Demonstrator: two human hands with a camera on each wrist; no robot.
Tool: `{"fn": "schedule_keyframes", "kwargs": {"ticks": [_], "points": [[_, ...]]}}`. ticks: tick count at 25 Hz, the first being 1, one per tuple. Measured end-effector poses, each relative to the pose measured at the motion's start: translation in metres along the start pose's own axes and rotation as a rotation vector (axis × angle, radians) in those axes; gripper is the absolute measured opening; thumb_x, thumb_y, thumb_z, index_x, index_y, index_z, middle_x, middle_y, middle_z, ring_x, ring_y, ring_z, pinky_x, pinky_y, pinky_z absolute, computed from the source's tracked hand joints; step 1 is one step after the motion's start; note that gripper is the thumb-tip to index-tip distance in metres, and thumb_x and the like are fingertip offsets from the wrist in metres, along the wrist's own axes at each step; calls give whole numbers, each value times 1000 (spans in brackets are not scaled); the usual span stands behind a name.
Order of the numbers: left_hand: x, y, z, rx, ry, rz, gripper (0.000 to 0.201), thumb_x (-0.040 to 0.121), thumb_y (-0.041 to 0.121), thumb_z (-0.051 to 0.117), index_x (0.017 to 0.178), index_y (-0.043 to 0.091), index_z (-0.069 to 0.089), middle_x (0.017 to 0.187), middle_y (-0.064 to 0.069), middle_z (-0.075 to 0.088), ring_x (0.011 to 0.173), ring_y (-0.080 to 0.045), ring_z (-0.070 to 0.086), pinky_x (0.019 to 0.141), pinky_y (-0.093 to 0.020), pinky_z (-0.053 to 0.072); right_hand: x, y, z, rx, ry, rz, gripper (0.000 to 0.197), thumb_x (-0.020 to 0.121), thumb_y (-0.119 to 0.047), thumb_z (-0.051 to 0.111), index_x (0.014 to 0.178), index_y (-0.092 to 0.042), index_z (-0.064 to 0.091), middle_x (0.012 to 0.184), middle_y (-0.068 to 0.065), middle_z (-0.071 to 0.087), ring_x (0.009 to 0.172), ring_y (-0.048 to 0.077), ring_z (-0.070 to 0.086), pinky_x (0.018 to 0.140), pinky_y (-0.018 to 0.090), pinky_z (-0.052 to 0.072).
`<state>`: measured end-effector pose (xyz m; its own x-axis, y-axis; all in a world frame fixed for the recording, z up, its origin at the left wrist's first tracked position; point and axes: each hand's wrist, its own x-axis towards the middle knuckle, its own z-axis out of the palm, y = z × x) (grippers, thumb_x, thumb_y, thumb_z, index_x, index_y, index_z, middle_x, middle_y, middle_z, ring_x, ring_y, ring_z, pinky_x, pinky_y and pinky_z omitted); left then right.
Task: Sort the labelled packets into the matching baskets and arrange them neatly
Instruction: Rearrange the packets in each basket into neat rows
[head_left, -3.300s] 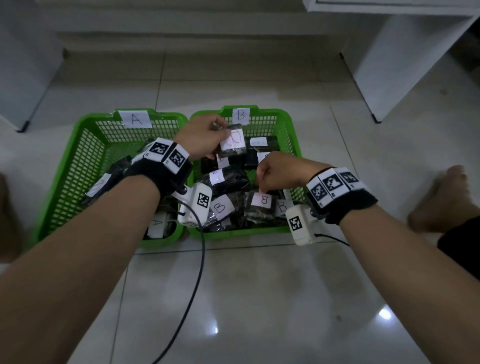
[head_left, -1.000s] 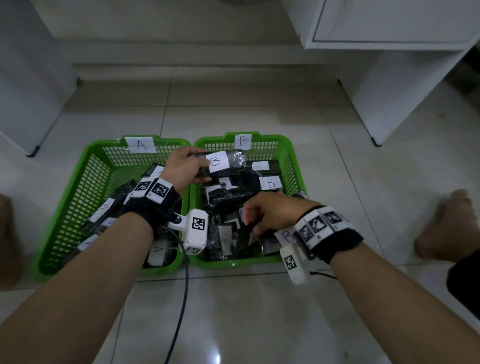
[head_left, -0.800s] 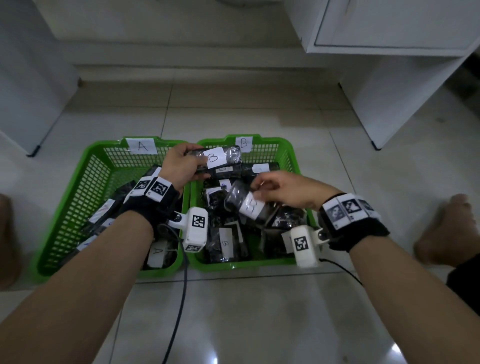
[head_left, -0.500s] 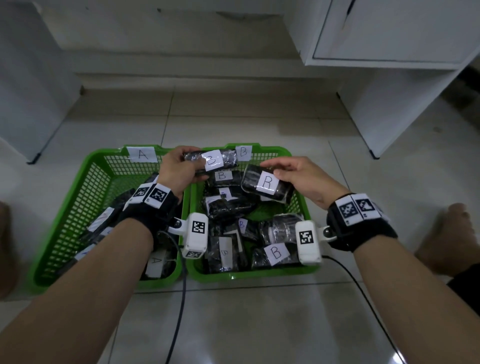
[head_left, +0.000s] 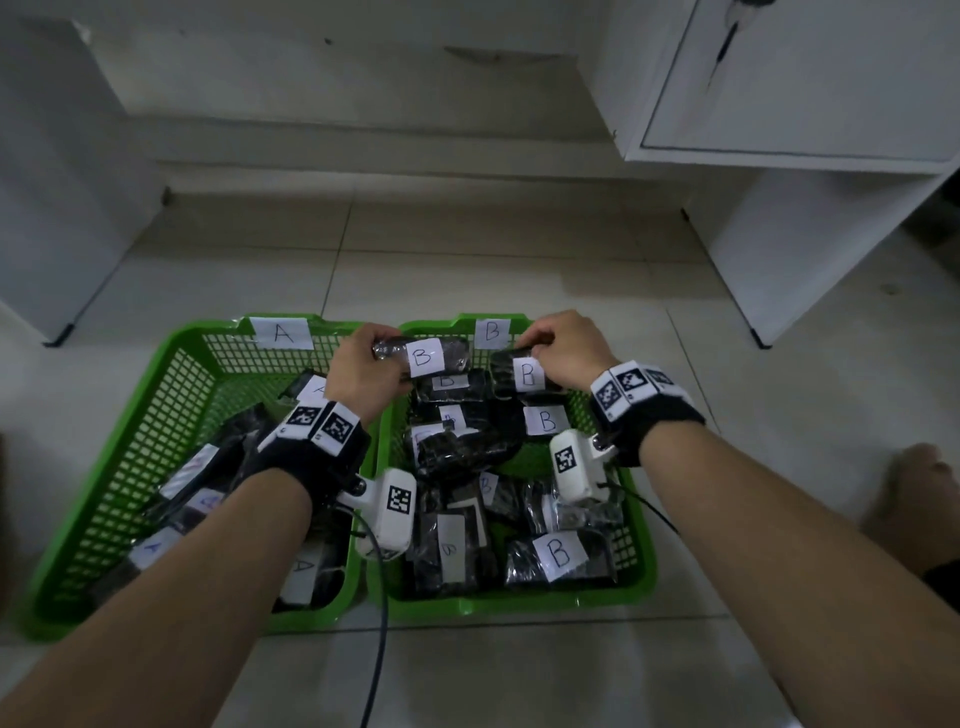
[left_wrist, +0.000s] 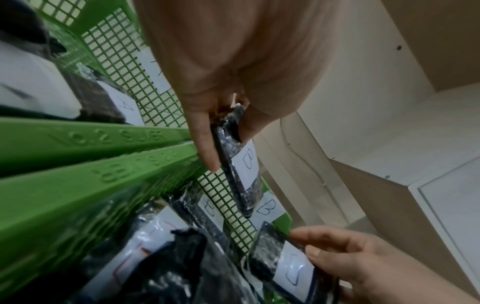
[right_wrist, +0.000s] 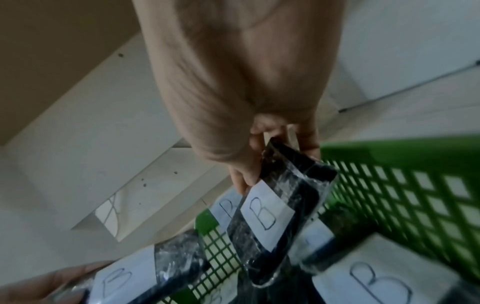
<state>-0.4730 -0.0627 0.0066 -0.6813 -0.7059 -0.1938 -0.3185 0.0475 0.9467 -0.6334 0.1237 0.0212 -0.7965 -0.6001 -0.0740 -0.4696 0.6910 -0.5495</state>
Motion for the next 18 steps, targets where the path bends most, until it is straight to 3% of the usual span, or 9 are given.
{"fn": "schedule_keyframes", "kwargs": {"ticks": [3,6,8,11,13,18], "points": [[7,-1,-2,8,-55,-13,26,89,0,64,110,15,61,116,-5,64,91,-28,70,76,-46,62,1,11,21,-19,36,20,25,95,-5,60,99,-20,79,109,-5,75,93,9,65,94,24,52],[9,-2,-6,-8,-79,-22,23,89,1,64,106,16,60,113,-4,63,100,-30,67,80,-49,60,-5,11,22,-158,90,-47,9,91,-17,70,95,-16,77,98,-1,73,91,15,64,85,24,47],[9,-3,-7,-15,-78,-26,22,89,2,63,105,17,59,110,-2,63,104,-30,65,82,-50,60,-9,7,19,-288,30,-85,18,83,-25,79,98,-17,75,99,-2,66,95,17,57,84,26,42],[10,-3,-8,-18,-90,-31,23,89,3,64,107,17,60,110,-2,62,104,-30,65,81,-50,60,-10,5,24,-364,-46,-64,28,82,-6,76,108,-14,73,111,4,65,110,24,56,90,31,46],[8,-3,-9,-11,-102,-22,22,90,4,63,109,16,60,110,-2,62,103,-28,66,81,-49,60,-6,11,31,-360,-26,-33,28,83,6,69,105,-11,70,113,7,61,110,25,57,94,32,47],[5,0,-12,-3,-125,-52,32,87,5,70,114,12,54,116,-8,64,100,-31,68,80,-50,60,-2,13,31,-416,-4,9,18,84,2,69,98,-8,65,111,11,57,107,28,56,92,32,47]]}}
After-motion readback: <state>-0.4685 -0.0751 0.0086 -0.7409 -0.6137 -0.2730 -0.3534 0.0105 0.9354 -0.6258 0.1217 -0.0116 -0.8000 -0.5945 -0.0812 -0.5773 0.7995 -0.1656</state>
